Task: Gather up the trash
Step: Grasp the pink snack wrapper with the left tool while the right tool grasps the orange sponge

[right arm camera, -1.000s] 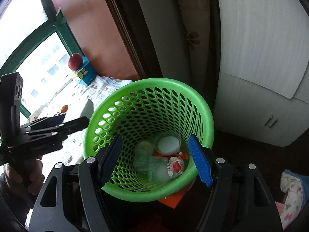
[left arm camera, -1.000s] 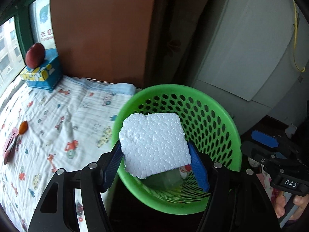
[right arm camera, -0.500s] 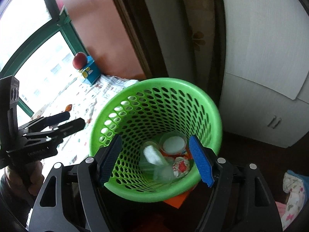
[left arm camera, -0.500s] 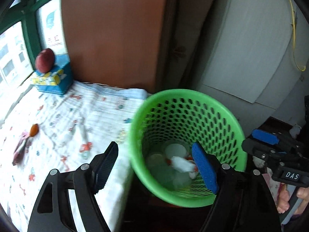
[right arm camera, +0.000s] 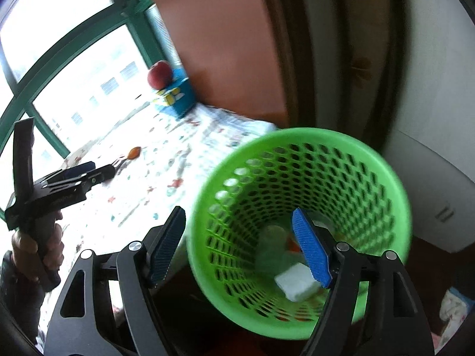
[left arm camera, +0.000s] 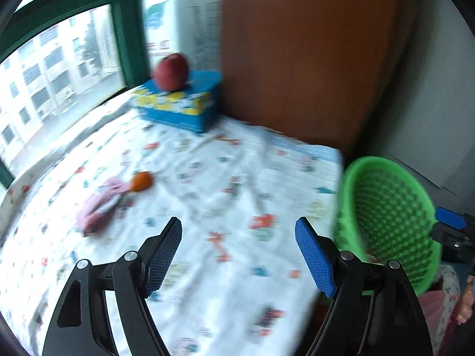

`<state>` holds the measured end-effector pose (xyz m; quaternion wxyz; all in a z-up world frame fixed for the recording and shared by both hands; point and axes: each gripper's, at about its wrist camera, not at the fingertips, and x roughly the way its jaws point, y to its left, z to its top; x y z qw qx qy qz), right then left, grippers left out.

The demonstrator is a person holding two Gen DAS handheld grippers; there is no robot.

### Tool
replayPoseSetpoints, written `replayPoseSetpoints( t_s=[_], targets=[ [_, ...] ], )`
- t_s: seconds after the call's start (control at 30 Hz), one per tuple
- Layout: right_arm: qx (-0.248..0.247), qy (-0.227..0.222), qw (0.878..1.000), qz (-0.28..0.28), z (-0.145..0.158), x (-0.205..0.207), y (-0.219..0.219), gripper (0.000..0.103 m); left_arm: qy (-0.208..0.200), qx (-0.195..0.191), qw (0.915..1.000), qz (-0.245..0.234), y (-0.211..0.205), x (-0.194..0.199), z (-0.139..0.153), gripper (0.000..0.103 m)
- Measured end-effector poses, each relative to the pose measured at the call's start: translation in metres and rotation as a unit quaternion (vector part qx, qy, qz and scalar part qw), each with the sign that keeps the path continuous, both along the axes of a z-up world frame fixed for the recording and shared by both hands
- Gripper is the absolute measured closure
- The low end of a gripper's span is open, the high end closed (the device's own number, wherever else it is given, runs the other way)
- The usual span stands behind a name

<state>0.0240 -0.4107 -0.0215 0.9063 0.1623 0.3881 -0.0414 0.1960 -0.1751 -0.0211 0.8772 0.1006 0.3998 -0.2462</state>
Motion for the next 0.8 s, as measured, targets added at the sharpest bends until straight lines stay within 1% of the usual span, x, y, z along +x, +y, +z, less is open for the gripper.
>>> replayPoseSetpoints(
  t_s=[0.17, 0.3, 0.43, 0.53, 0.57, 0.67, 0.77, 0.8],
  targets=[
    [0.004, 0.003, 1.000, 0.030, 0.003, 0.031, 0.025, 0.028, 0.003, 0.026, 0.9988, 0.042, 0.047, 0.042, -0.010, 0.027],
    [0.000, 0.005, 0.998, 0.056, 0.004, 0.060, 0.048, 0.028, 0.009, 0.048, 0.9968, 0.062, 0.078, 0.071, -0.021, 0.027],
    [0.000, 0.010, 0.997, 0.076, 0.004, 0.089, 0.067, 0.028, 0.024, 0.065, 0.9953, 0.068, 0.105, 0.100, -0.036, 0.027],
    [-0.002, 0.014, 0.996, 0.090, 0.002, 0.111, 0.082, 0.028, 0.027, 0.082, 0.9936, 0.073, 0.124, 0.122, -0.050, 0.025],
    [-0.001, 0.015, 0.996, 0.093, 0.001, 0.115, 0.085, 0.028, 0.033, 0.083, 0.9934, 0.072, 0.130, 0.130, -0.054, 0.023],
    [-0.003, 0.022, 0.994, 0.109, -0.003, 0.137, 0.100, 0.028, 0.041, 0.088, 0.9926, 0.073, 0.143, 0.150, -0.066, 0.022],
    [-0.012, 0.029, 0.992, 0.126, -0.007, 0.155, 0.115, 0.028, 0.054, 0.086, 0.9929, 0.062, 0.153, 0.166, -0.077, 0.015],
    [-0.013, 0.030, 0.991, 0.130, -0.008, 0.159, 0.119, 0.028, 0.060, 0.082, 0.9933, 0.056, 0.155, 0.171, -0.081, 0.015]
  ],
)
